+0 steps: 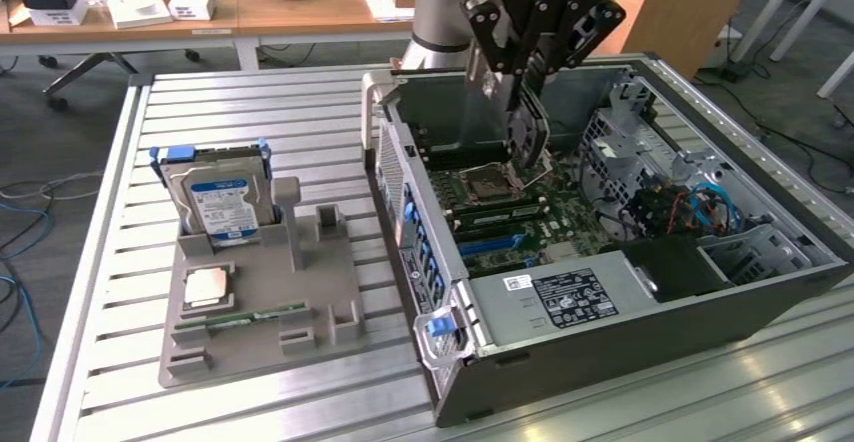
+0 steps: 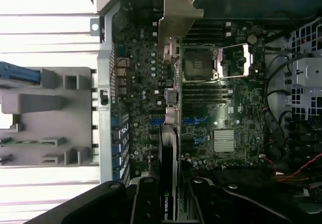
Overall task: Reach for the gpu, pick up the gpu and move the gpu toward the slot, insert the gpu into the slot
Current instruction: 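Pick up the gpu and move the gpu toward the slot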
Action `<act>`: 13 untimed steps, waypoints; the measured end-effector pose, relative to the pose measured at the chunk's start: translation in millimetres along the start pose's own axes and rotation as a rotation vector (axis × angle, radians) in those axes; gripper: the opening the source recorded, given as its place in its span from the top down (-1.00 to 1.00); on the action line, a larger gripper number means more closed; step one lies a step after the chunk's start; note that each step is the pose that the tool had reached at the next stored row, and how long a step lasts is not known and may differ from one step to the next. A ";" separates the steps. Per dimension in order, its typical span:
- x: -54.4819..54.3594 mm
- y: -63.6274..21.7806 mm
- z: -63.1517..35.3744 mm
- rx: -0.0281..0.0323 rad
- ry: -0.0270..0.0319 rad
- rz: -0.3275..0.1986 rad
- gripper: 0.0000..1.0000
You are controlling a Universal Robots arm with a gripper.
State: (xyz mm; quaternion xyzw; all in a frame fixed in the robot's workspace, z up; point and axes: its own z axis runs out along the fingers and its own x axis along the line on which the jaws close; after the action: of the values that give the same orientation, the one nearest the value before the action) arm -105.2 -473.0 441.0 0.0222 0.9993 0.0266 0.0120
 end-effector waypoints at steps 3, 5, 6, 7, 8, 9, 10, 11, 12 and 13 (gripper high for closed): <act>-10.4 0.5 0.3 -0.0002 0.0000 0.000 0.47; -17.6 0.9 0.5 -0.0003 0.0001 0.000 0.47; -21.4 1.1 0.6 -0.0003 0.0000 0.000 0.47; -25.1 1.3 0.7 -0.0003 0.0000 0.000 0.47; -28.8 1.5 0.8 -0.0003 0.0000 0.000 0.47; -32.2 1.7 0.8 -0.0003 0.0001 0.000 0.47; -35.7 1.8 1.0 -0.0004 0.0000 0.000 0.47; -39.1 2.0 1.0 -0.0003 0.0000 0.000 0.47; -42.3 2.1 1.1 -0.0002 0.0000 0.000 0.47; -45.6 2.2 1.2 -0.0003 0.0000 0.000 0.47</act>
State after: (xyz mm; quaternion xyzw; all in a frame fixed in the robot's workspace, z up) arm -59.5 -472.7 440.9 0.0222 0.9993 0.0267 0.0120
